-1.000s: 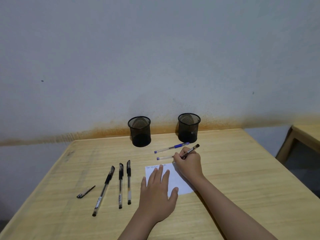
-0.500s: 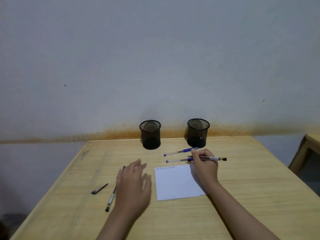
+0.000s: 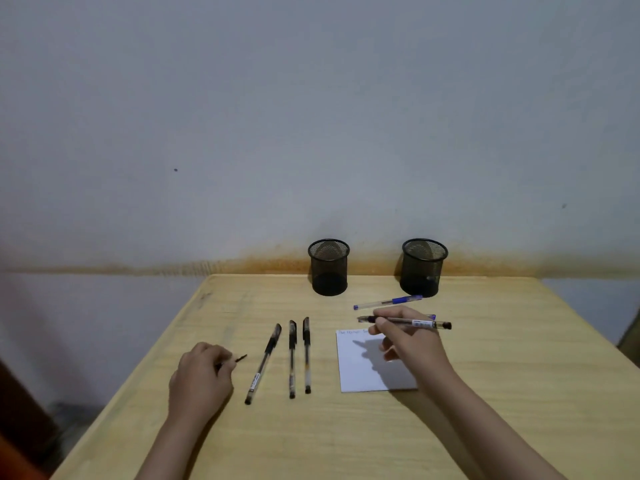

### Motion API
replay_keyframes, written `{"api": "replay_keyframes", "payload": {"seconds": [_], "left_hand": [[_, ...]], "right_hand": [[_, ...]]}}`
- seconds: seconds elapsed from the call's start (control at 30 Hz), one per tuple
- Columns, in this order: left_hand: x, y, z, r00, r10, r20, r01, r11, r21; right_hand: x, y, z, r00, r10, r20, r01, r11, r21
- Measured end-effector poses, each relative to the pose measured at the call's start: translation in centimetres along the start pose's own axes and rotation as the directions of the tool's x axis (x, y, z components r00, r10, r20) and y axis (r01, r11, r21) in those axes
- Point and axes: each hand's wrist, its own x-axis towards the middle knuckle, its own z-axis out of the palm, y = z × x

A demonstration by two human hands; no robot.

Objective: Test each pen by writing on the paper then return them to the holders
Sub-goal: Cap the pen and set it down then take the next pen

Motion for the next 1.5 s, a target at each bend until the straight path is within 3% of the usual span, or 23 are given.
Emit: {"api": "replay_keyframes", "payload": {"seconds": [0.1, 0.2, 0.33, 0.47, 1.07, 1.33, 1.5], "left_hand": [[-0.3, 1.5, -0.7, 1.000, -0.016, -0.013, 0.013, 0.979, -0.202], [-1.3, 5.0, -1.7, 0.999, 0.043, 0.017, -0.031, 0.897, -0.441], [-2.3, 8.7, -2.4, 0.973, 0.215, 0.080, -0.131, 0.809, -0.573], [-3.3, 10.6, -2.4, 0.959, 0.262, 0.110, -0.122, 0.729, -0.674], [-5.0, 12.6, -1.4, 0.941, 0.314, 0.126, -0.134, 0.687, -0.715], [-6.4, 13.4, -1.8, 0.903, 0.402, 0.150, -0.170, 0.657, -0.734], [-6.7, 13.4, -1.5, 0.907, 0.401, 0.128, -0.166, 0.621, -0.766]], "right_hand": [[-1.2, -0.5, 0.7, 0.997, -0.030, 0.078, 0.028, 0.999, 0.024], [-2.1, -1.4, 1.0, 0.985, -0.102, 0.142, 0.091, 0.993, 0.079], [-3.1, -2.9, 0.9, 0.966, -0.168, 0.194, 0.136, 0.976, 0.167], [-4.3, -3.6, 0.7, 0.956, -0.206, 0.208, 0.170, 0.969, 0.178], [-5.0, -3.0, -1.0, 0.967, -0.230, 0.113, 0.204, 0.957, 0.207], [-5.5, -3.0, -1.1, 0.927, -0.270, 0.261, 0.241, 0.961, 0.138], [-5.6, -3.1, -1.6, 0.909, -0.309, 0.280, 0.292, 0.951, 0.103]]}}
